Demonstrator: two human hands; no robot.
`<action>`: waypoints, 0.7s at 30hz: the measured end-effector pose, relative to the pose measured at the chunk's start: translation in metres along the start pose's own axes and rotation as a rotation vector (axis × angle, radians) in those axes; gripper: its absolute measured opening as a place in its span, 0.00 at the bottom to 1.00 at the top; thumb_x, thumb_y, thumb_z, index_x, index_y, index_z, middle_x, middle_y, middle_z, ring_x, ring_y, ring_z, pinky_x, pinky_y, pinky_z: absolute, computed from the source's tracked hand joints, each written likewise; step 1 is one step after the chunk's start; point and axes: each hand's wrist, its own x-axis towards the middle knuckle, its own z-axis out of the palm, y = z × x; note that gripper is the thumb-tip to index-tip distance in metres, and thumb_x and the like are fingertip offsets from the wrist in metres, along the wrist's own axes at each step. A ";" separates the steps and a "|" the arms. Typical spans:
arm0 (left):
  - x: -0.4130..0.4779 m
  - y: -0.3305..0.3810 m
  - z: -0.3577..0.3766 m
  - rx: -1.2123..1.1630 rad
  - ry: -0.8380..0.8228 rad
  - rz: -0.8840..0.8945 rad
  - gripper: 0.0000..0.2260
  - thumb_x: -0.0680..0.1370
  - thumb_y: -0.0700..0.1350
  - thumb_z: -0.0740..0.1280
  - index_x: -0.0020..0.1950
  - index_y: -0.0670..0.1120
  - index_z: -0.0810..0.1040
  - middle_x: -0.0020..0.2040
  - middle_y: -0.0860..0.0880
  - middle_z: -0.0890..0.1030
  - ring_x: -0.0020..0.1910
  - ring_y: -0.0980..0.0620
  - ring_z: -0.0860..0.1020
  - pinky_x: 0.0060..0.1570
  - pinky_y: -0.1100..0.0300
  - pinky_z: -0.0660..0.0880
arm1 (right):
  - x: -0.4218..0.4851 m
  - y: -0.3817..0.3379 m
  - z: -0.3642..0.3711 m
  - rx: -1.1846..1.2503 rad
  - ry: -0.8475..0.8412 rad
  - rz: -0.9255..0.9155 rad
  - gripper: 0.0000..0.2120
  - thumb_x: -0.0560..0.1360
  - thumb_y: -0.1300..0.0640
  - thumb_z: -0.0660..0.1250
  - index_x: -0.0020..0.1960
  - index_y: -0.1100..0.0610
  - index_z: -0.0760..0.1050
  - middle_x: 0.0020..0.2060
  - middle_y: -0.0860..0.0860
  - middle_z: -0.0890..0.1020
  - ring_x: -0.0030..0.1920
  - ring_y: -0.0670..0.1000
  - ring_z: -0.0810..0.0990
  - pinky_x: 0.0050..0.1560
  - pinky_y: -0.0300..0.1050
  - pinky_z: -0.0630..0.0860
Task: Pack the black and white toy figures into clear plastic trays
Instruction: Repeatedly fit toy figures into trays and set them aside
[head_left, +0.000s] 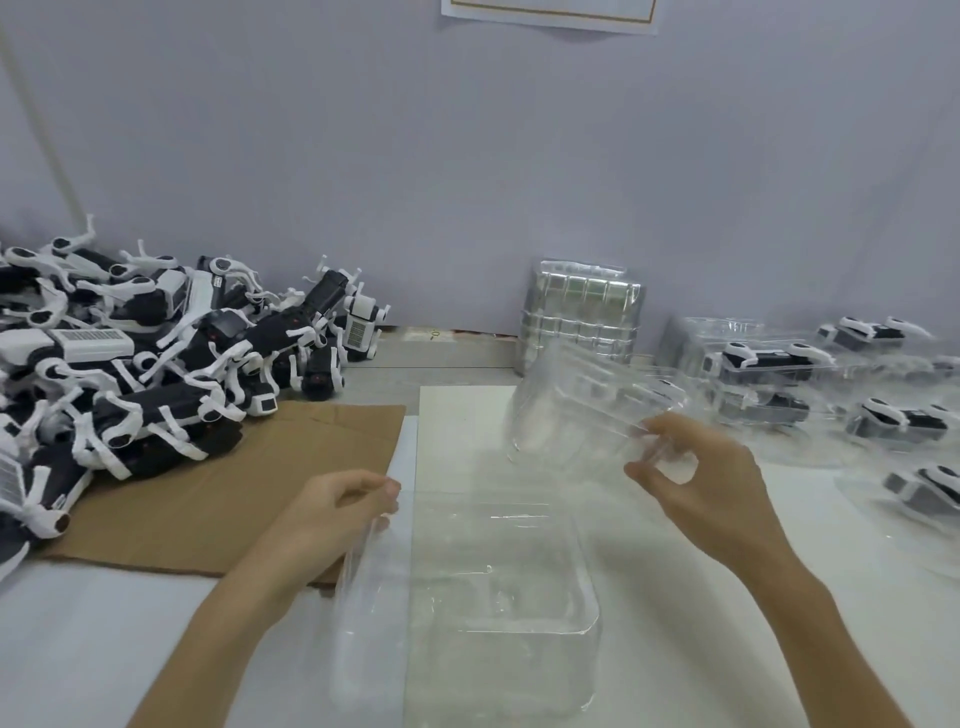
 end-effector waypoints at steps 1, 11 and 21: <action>0.000 -0.001 0.002 -0.001 0.006 -0.001 0.06 0.79 0.49 0.68 0.52 0.50 0.83 0.47 0.53 0.86 0.45 0.58 0.84 0.58 0.56 0.77 | 0.000 -0.004 -0.001 0.049 0.071 -0.014 0.16 0.70 0.59 0.77 0.51 0.43 0.78 0.37 0.37 0.82 0.47 0.42 0.78 0.49 0.43 0.71; 0.009 -0.018 0.032 -0.301 0.305 0.170 0.05 0.78 0.42 0.69 0.44 0.46 0.83 0.43 0.51 0.86 0.45 0.54 0.85 0.48 0.56 0.75 | 0.156 -0.057 -0.039 -0.078 0.288 -0.232 0.18 0.73 0.54 0.73 0.62 0.51 0.77 0.54 0.51 0.83 0.58 0.57 0.78 0.63 0.50 0.71; 0.024 -0.026 0.045 -0.324 0.226 0.243 0.10 0.77 0.30 0.67 0.37 0.39 0.81 0.37 0.45 0.86 0.38 0.52 0.85 0.37 0.65 0.77 | 0.279 0.018 0.032 -0.516 -0.157 0.106 0.33 0.80 0.55 0.64 0.79 0.57 0.53 0.78 0.56 0.56 0.77 0.61 0.53 0.72 0.60 0.62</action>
